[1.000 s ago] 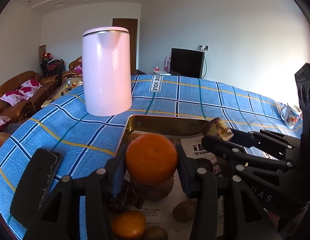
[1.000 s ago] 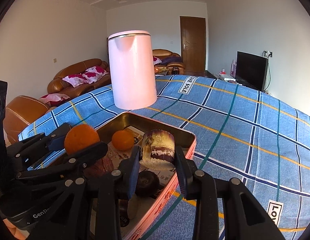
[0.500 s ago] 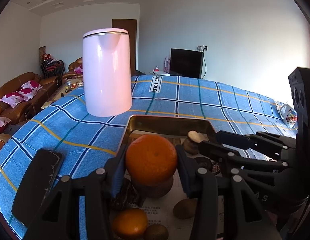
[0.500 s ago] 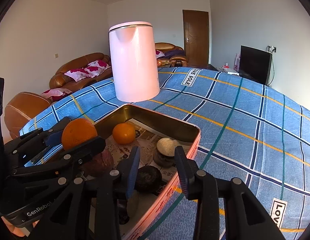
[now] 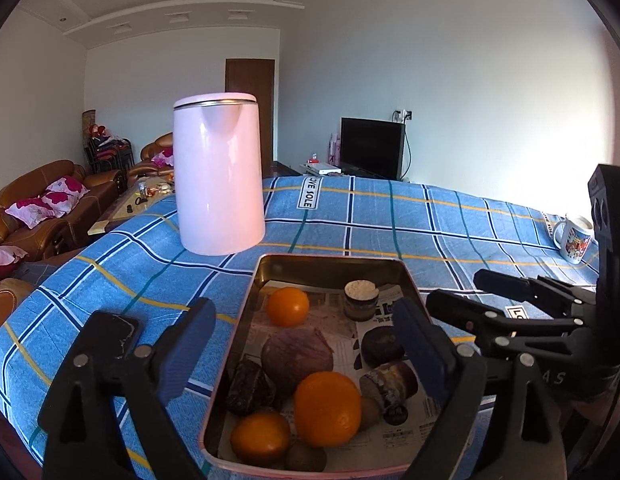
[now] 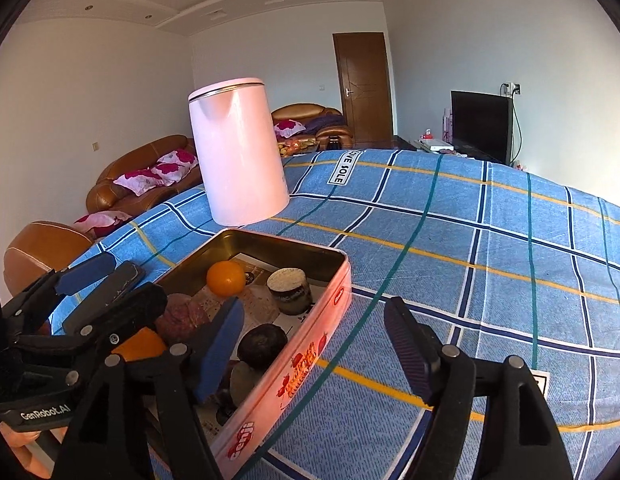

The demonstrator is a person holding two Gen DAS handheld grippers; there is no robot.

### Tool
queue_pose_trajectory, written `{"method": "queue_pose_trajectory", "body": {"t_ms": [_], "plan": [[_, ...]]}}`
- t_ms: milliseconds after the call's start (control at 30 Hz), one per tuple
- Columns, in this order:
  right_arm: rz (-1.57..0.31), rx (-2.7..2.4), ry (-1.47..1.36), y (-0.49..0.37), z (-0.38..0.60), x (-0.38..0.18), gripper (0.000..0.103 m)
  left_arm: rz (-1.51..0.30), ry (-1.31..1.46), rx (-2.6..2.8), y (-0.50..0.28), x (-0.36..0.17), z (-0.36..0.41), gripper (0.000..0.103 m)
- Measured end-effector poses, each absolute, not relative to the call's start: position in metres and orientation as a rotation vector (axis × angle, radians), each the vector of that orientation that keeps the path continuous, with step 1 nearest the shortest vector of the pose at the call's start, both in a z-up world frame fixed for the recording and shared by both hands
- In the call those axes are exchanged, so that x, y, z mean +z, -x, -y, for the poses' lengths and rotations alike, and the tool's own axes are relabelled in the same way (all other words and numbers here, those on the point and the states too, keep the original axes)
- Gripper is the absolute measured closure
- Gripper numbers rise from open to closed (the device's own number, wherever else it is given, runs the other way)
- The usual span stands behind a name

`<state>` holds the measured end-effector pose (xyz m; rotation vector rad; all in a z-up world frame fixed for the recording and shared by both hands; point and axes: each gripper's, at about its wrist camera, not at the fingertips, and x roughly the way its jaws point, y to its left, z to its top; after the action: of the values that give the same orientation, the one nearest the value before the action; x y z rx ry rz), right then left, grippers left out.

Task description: Organize fruits

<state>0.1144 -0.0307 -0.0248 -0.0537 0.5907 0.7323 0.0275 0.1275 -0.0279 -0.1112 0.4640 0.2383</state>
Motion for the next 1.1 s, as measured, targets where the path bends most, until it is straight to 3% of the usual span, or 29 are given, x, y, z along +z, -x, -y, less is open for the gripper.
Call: {"method": "queue_pose_trajectory", "body": {"t_ms": [1100], "plan": [[-0.466, 0.706, 0.032, -0.063, 0.072, 0.004, 0.025, -0.397, 0.100, 0.234, -0.002, -0.014, -0.115, 0.001]]}}
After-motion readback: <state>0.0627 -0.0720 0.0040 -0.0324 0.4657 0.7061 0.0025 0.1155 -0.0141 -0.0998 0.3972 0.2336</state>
